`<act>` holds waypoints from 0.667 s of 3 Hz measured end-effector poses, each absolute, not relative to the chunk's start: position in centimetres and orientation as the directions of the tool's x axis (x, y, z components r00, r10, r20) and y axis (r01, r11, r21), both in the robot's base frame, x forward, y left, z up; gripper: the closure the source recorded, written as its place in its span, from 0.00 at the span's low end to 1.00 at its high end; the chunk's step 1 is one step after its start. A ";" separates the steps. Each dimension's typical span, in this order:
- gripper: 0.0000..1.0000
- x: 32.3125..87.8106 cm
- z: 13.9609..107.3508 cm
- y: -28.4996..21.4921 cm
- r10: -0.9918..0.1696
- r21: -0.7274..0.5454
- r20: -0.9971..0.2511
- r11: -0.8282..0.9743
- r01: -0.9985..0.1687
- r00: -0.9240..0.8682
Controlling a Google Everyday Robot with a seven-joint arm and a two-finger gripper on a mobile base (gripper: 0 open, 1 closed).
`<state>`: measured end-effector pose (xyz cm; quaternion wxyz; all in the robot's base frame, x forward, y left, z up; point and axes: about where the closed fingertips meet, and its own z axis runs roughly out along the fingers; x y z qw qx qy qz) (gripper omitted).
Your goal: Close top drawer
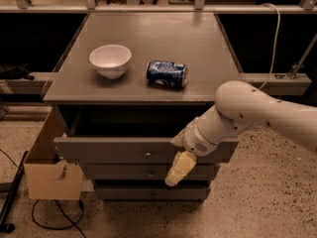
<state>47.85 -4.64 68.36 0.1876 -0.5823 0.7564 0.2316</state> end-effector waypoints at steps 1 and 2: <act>0.00 44.2 68.6 -5.0 -0.828 0.151 -0.500 0.206 -0.967 -0.254; 0.00 43.5 68.5 -3.9 -0.858 0.138 -0.465 0.174 -0.975 -0.218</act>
Offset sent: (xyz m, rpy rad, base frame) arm -0.0350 0.0285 -0.0046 -0.1314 0.0115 0.1014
